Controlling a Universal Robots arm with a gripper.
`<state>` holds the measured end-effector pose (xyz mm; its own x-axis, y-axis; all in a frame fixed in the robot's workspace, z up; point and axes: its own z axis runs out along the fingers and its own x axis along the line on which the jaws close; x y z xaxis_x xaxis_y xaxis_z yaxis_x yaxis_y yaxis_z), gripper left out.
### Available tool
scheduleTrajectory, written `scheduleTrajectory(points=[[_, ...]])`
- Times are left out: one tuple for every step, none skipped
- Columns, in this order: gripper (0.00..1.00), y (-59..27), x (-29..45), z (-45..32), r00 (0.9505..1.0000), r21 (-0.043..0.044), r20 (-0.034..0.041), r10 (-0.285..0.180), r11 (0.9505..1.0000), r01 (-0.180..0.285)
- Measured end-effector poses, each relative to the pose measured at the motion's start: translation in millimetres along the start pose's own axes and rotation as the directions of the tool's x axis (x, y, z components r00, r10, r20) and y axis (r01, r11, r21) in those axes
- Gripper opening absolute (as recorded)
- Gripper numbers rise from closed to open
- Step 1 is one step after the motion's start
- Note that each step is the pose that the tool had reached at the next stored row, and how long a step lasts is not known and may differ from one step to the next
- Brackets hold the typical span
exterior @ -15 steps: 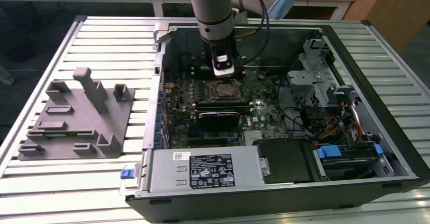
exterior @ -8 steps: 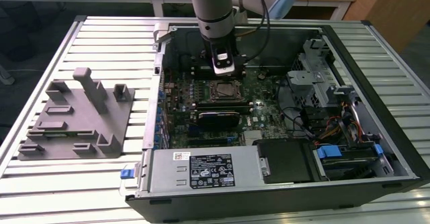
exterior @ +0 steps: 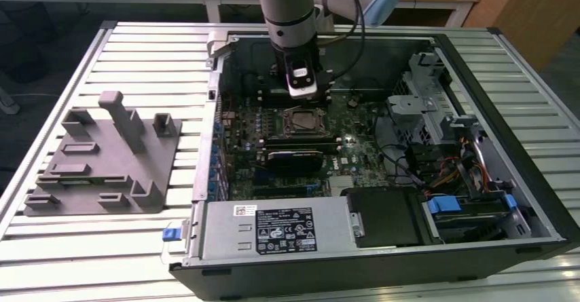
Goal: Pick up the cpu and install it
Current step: 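Install the first cpu locking lever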
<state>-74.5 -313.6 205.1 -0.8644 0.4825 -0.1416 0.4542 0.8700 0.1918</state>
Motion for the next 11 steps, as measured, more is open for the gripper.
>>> scheduleTrajectory(points=[[0.11,0.9,0.5,0.1,1.0000,-0.0003,-0.0003,0.000,1.0000,0.000],[0.11,1.9,1.1,0.3,1.0000,-0.0008,-0.0004,0.000,1.0000,0.000],[0.11,2.8,1.6,0.4,1.0000,-0.0010,-0.0006,0.000,1.0000,0.000],[0.11,3.7,2.2,0.5,1.0000,-0.0013,-0.0008,0.000,1.0000,0.000],[0.11,4.3,2.5,0.6,1.0000,-0.0014,-0.0008,0.000,1.0000,0.000],[0.11,4.4,2.6,0.6,1.0000,-0.0014,-0.0008,0.000,1.0000,0.000],[0.11,4.5,2.6,0.7,1.0000,-0.0015,-0.0009,0.000,1.0000,0.000],[0.11,4.6,2.7,0.7,1.0000,-0.0017,-0.0009,0.000,1.0000,0.000],[0.11,4.6,2.7,0.7,1.0000,-0.0019,-0.0010,0.000,1.0000,0.000],[0.11,4.6,2.7,0.8,1.0000,-0.0020,-0.0014,-0.001,1.0000,0.001],[0.11,4.6,2.7,1.0,1.0000,-0.0029,-0.0024,-0.007,1.0000,0.007]])
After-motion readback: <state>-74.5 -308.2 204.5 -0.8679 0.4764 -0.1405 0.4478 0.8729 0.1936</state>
